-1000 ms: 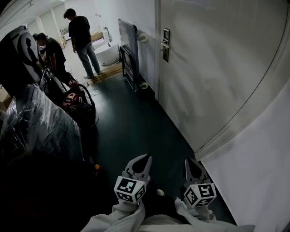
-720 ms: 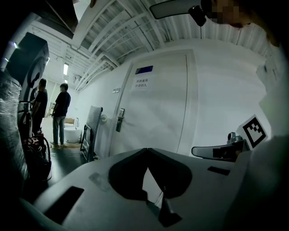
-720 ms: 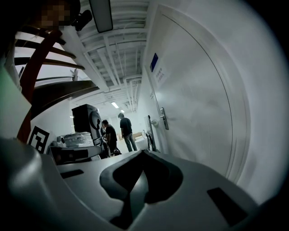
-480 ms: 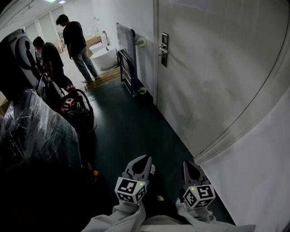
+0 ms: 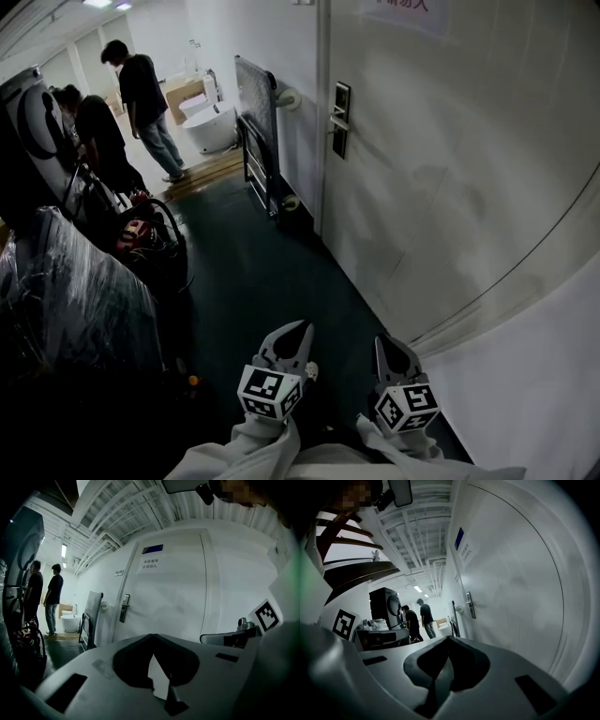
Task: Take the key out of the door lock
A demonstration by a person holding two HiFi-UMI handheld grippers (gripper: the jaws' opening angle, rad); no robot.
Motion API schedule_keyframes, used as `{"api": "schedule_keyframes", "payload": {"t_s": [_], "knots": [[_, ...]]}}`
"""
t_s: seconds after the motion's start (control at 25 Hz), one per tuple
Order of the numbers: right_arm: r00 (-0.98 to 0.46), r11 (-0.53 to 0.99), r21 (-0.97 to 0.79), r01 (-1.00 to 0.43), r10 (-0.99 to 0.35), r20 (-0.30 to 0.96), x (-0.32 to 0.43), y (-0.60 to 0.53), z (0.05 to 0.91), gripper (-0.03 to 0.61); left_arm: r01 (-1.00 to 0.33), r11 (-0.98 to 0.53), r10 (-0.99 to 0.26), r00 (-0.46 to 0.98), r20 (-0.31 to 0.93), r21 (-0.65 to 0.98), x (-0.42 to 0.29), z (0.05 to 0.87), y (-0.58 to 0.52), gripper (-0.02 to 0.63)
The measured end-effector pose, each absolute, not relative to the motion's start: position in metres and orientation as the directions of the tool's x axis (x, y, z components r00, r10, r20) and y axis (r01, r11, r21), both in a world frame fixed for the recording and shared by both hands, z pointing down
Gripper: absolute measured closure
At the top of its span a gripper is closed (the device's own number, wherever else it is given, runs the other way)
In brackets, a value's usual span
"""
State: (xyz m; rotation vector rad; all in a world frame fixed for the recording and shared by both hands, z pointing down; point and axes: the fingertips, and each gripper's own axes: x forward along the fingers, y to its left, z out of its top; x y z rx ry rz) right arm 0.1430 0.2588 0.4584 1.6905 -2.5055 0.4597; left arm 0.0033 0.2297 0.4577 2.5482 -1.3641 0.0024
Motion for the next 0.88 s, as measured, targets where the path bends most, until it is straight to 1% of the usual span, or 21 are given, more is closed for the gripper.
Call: {"api": "schedule_keyframes", "payload": {"t_s": [0.48,0.88], "knots": [[-0.359,0.314,-0.205,-0.927,-0.900,0.248,0.129,0.146,0.447,0.526,-0.795,-0.570,-0.795,0.598,0.103,0.208,-0.012,0.440,0.109,0.601],[-0.331,0.286,-0.200,-0.937,-0.910,0.249,0.113,0.082,0.451,0.526,-0.774,-0.596,-0.774,0.625,0.104,0.215,-0.026,0.445,0.043,0.601]]}}
